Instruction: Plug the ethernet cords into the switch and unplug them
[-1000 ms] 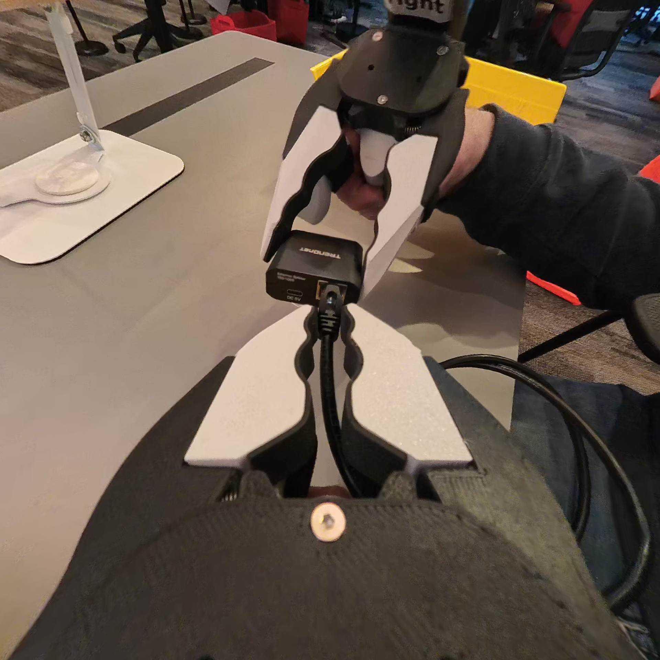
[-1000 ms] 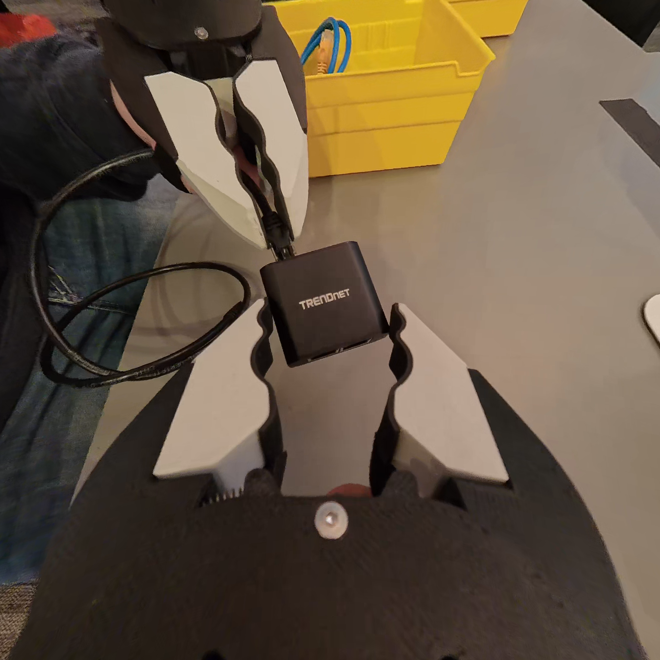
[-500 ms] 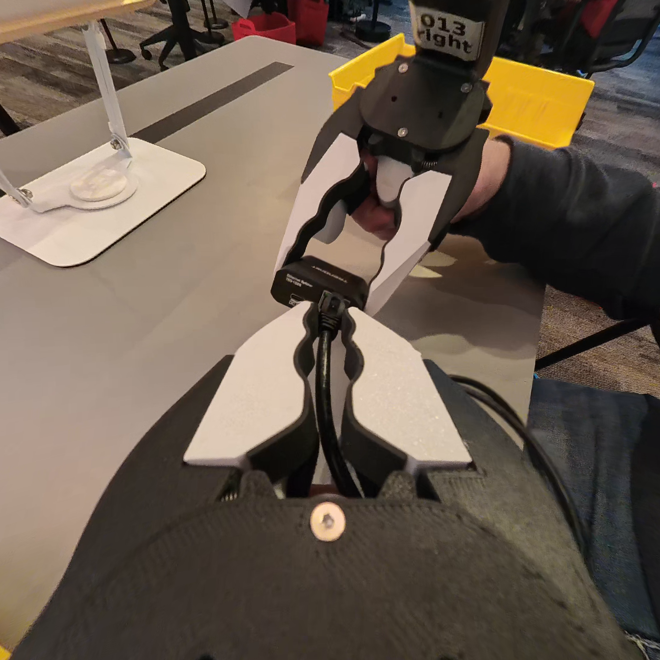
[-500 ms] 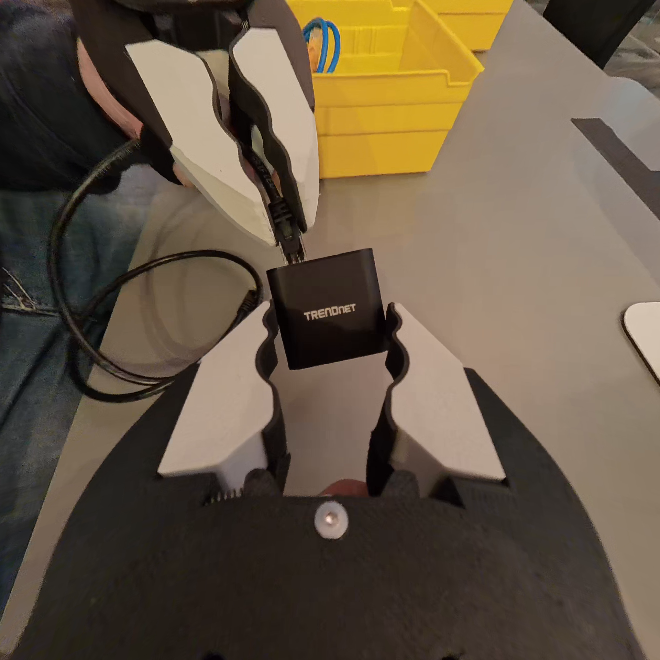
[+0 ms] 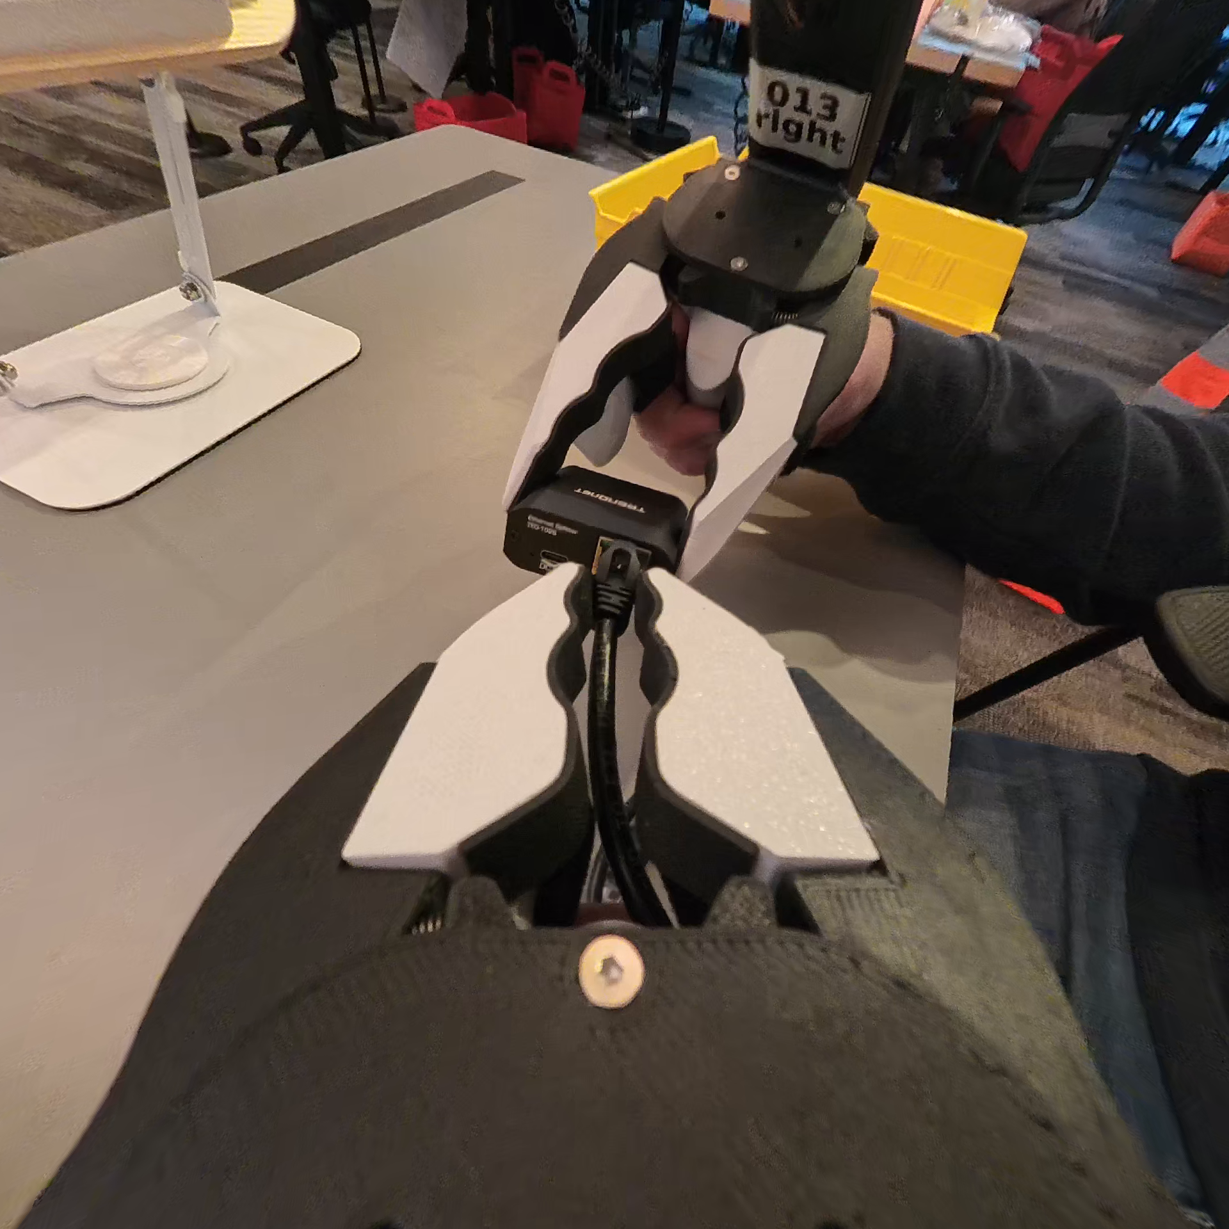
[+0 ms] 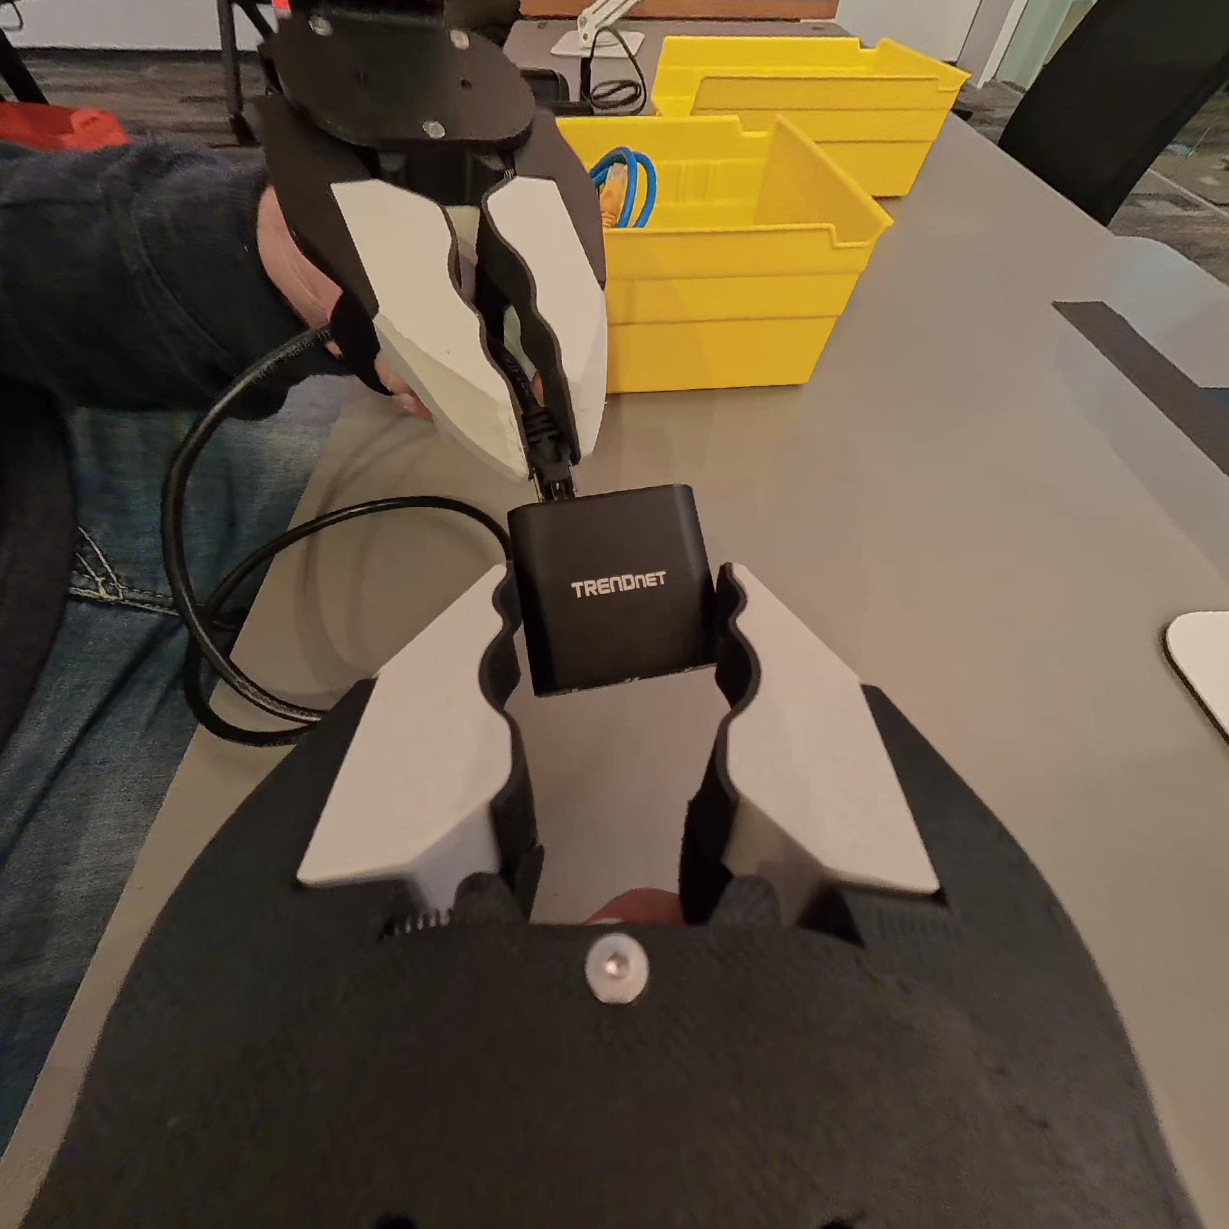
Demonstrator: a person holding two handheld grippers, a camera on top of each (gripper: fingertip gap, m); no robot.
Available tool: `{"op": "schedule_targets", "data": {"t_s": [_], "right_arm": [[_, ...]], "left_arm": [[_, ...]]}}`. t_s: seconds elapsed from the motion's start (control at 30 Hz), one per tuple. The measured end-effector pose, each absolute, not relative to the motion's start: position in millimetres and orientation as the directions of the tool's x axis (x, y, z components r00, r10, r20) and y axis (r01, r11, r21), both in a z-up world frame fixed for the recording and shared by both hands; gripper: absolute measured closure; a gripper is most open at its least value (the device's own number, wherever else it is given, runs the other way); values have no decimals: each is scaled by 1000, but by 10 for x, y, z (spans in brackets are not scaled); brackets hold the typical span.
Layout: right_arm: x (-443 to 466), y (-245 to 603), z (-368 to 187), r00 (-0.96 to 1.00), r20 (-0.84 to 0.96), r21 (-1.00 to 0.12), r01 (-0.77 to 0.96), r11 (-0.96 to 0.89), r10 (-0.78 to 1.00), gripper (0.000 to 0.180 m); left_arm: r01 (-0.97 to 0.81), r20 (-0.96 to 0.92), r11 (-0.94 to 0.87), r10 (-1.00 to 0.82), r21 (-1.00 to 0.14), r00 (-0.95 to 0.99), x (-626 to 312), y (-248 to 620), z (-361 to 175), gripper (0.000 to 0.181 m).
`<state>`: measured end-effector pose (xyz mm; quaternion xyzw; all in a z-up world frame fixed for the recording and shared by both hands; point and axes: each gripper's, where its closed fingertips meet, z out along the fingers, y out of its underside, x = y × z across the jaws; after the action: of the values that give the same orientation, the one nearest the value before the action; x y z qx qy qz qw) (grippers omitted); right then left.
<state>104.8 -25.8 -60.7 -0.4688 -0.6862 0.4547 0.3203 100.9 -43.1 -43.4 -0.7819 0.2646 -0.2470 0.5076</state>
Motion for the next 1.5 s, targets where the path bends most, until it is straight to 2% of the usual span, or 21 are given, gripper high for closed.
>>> {"op": "schedule_targets", "data": {"t_s": [0.73,0.9,1.13,1.27,1.37,1.5], "right_arm": [[1071,-285,-772,-390,13,-888,419,190,921,125],[1030,-295,-581,-381,-39,-952,295,82,924,122],[1084,-281,-398,-394,-85,-985,174,-17,915,115],[1128,-265,-438,-420,-176,-977,187,-105,891,107],[1166,-280,-322,-455,-204,-978,122,-167,867,111],[1190,-283,-287,-464,-180,-983,106,-147,867,117]], "left_arm": [[-178,109,-351,-663,-919,740,1066,-428,-605,169],[-88,163,-324,-670,-942,724,1037,-437,-437,169],[39,235,-290,-683,-956,691,1109,-428,-309,169],[70,224,-241,-701,-968,678,1143,-433,-202,169],[41,200,-236,-705,-971,680,1152,-435,-196,169],[48,203,-231,-716,-972,668,1184,-453,-177,169]]}}
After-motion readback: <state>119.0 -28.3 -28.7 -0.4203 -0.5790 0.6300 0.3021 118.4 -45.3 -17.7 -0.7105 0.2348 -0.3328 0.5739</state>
